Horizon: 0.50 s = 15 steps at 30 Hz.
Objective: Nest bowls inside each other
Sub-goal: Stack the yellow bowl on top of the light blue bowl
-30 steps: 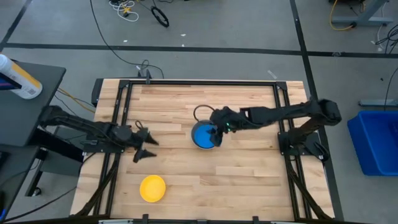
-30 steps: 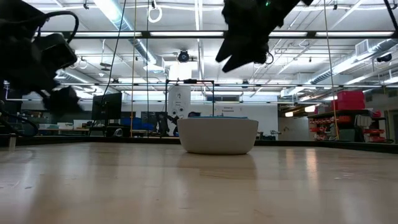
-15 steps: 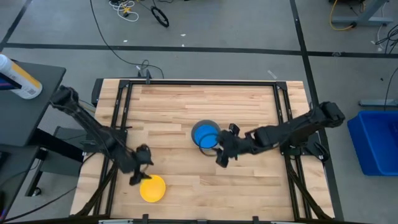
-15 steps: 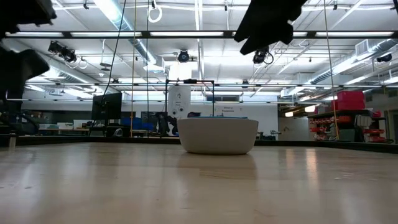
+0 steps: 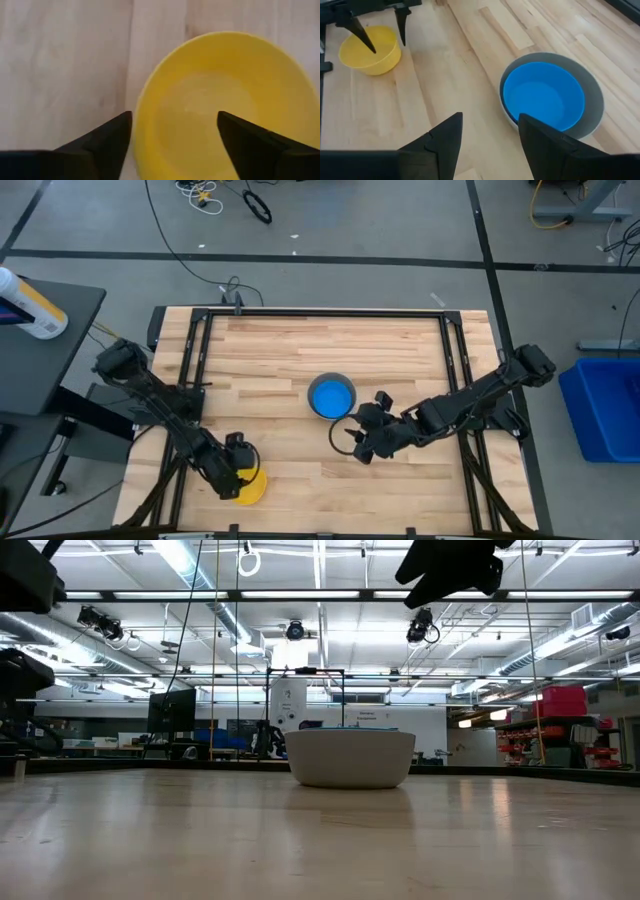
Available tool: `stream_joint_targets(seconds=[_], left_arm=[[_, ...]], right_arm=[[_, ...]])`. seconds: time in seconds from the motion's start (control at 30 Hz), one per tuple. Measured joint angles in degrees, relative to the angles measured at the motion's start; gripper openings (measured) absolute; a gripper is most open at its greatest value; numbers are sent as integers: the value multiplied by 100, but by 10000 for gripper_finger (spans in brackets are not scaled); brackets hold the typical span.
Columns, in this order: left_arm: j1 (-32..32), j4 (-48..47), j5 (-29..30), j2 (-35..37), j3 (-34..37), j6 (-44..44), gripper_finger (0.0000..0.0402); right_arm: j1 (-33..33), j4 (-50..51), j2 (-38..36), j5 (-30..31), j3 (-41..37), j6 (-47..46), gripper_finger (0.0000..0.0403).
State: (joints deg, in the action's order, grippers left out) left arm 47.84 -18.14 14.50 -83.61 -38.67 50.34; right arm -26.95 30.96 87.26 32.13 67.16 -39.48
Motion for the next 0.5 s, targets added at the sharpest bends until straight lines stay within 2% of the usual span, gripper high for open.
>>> stream_joint_targets(seconds=[0.13,0.33,0.43,0.5], left_arm=[[66,0,21,0,-54,-108,217],[98,-134,500,0,-57,-169,28],[106,-199,1100,15,-72,-253,10],[95,-124,1544,15,-69,-528,8]], right_arm=[[-110,1,0,49,0,-96,190],[-245,9,0,146,0,-221,173],[-340,9,0,284,-2,-228,168],[-461,9,0,582,-4,-209,166]])
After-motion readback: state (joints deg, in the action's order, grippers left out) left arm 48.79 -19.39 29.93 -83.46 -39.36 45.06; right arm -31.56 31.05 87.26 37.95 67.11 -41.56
